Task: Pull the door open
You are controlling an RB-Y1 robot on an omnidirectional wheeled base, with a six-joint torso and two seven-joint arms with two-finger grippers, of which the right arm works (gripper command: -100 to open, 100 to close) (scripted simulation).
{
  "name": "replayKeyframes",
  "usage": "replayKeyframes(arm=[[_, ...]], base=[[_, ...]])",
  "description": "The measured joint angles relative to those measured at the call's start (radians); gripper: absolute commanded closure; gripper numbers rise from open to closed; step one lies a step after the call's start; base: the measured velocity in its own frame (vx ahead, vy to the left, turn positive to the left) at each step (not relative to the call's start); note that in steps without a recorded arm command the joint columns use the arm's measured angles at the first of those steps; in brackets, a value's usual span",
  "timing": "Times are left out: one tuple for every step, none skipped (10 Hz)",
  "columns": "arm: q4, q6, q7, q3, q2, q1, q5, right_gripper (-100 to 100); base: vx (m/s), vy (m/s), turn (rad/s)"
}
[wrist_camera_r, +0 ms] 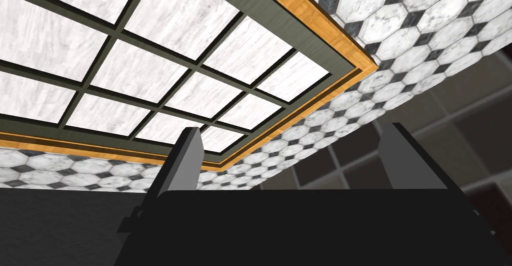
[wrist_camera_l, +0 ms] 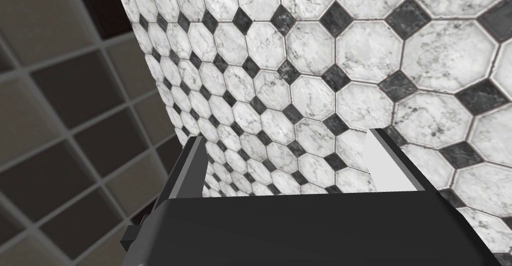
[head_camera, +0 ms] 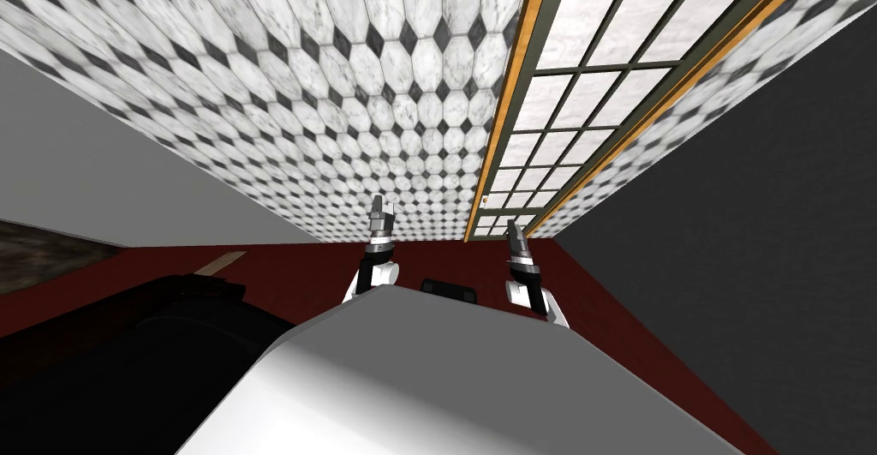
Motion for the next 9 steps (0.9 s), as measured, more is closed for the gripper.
replayKeyframes(arm=[[0.025, -0.006, 0.013, -0.005, -0.003, -0.009, 0.003, -100], [0.061, -0.013, 0.031, -0.013, -0.009, -0.026, 0.005, -100], [0.091, -0.02, 0.055, -0.017, -0.009, -0.036, 0.012, -100], [0.118, -0.025, 0.081, -0.018, -0.005, -0.043, 0.019, -100], [0.145, -0.032, 0.102, -0.024, -0.012, -0.051, 0.023, -100], [0.172, -0.038, 0.124, -0.03, -0.016, -0.06, 0.028, -100], [0.193, -0.043, 0.138, -0.033, -0.014, -0.069, 0.031, -100], [0.218, -0.051, 0.153, -0.036, -0.016, -0.075, 0.034, -100], [0.242, -0.055, 0.173, -0.04, -0.018, -0.082, 0.039, -100]], base=[[0.074, -0.018, 0.035], [0.083, -0.03, 0.042], [0.095, -0.041, 0.049], [0.113, -0.04, 0.037], [0.103, -0.031, 0.035], [0.06, -0.022, 0.012], [0.051, -0.027, 0.021], [0.074, -0.026, 0.046], [0.088, -0.024, 0.039]])
